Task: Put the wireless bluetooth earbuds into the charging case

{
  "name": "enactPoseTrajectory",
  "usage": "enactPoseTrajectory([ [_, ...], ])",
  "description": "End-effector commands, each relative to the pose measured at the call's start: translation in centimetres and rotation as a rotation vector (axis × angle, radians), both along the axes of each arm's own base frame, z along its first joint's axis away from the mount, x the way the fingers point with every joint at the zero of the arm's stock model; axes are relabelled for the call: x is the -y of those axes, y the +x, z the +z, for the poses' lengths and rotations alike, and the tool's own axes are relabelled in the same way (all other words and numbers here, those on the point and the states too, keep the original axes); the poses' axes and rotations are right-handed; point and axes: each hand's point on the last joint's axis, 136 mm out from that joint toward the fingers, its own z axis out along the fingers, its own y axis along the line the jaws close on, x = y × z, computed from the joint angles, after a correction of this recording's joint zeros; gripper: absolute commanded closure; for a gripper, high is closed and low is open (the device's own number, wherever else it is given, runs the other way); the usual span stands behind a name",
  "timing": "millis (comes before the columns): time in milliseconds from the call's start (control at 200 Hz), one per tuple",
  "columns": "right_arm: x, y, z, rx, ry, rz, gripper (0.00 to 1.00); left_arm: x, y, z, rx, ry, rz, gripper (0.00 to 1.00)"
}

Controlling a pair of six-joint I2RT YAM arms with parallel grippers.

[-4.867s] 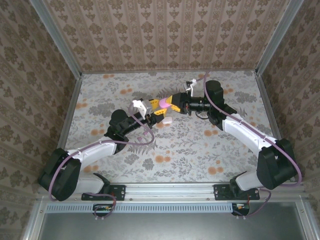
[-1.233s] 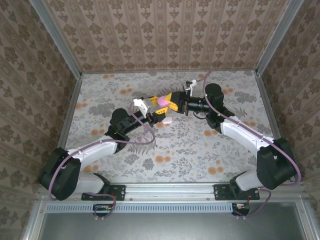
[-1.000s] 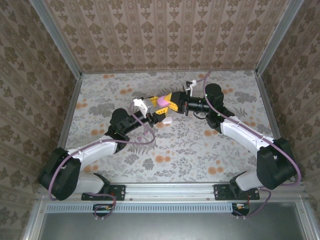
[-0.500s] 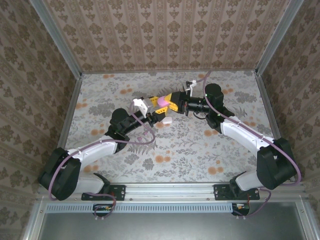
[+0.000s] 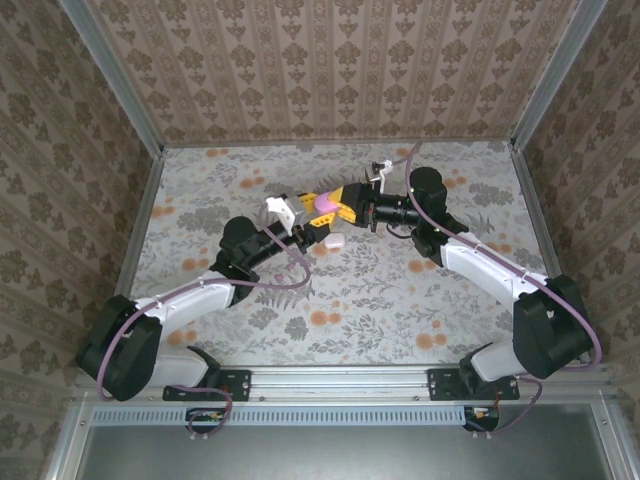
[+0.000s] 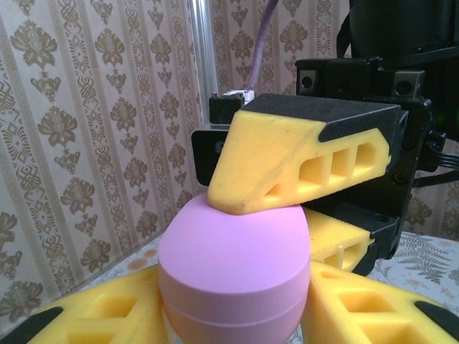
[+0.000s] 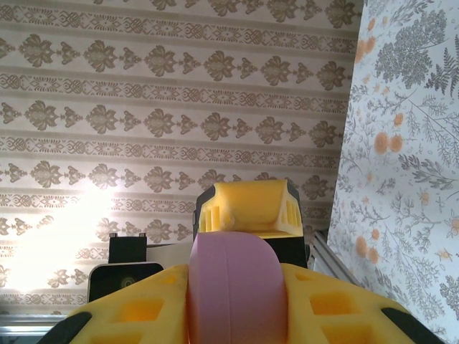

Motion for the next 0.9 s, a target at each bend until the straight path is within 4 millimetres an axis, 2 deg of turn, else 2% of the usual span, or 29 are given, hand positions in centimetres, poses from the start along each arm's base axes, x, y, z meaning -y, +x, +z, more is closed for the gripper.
enactPoseTrajectory([
  [0,-0.2,0.2,-0.3,0.005,0.003,-0.007,0.69,0.3,-0.5,1.9,0.047,-0.04,-0.02,0.59],
  [165,-0.1,0.2,-1.1,-0.008,-0.02,-0.012,0.67,0.3,-0.6,2.0,0.048,-0.039,-0.023,0.6],
  [325,0.5,0.4,-2.0,-0.016,-0.077,-0.045,0.49,0.3,-0.6,1.8,0.046,-0.029,-0.029,0.61],
  [520,1.7,1.0,-2.5,0.002,-0.15,-0.082,0.43,0.2,-0.8,1.4,0.04,-0.024,-0.027,0.61],
  [530,1.9,0.7,-1.6,0.025,-0.144,-0.083,0.43,0.2,-0.8,1.4,0.04,-0.024,-0.027,0.61],
  [550,2.2,0.6,-1.3,0.037,-0.149,-0.087,0.42,0.2,-0.8,1.4,0.038,-0.024,-0.027,0.61],
  [700,3.6,0.4,-1.1,0.124,-0.258,-0.113,0.38,0.1,-0.8,1.3,0.035,-0.026,-0.023,0.61],
  [895,4.5,-1.6,-0.7,0.322,-0.46,-0.023,0.39,0.0,-0.9,1.2,0.028,-0.034,-0.021,0.61],
])
